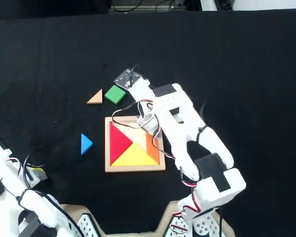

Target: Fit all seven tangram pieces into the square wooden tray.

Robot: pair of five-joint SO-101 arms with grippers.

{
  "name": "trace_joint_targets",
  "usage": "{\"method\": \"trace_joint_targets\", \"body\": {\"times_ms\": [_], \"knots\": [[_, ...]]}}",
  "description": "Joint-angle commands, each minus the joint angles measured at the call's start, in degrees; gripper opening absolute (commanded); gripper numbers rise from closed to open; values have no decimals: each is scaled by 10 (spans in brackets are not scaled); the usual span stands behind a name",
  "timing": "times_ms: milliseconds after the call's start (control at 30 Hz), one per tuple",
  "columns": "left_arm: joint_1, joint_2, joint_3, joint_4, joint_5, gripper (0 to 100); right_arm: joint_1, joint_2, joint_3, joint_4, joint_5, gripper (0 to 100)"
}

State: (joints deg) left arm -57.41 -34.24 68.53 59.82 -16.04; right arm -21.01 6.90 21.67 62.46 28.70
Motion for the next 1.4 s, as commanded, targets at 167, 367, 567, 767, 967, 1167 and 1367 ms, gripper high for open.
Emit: {"method": "trace_joint_targets", "body": {"times_ms": [167, 367, 567, 767, 967, 1167, 1367], "knots": [[7, -11, -1, -6, -3, 277, -8, -3, -1, -8, -3, 237], [7, -11, -1, -6, -3, 277, -8, -3, -1, -8, -3, 279], [7, -11, -1, -6, -3, 277, -8, -3, -4, -9, -3, 268], [7, -11, -1, -6, -3, 277, -10, -2, 15, -46, -3, 170], [7, -11, -1, -6, -3, 277, -23, -3, 25, -52, -3, 167], [7, -11, -1, -6, -3, 277, -23, -8, 25, -47, -4, 167], [7, -11, -1, -6, -3, 277, -24, -8, 19, -47, -25, 167]]}}
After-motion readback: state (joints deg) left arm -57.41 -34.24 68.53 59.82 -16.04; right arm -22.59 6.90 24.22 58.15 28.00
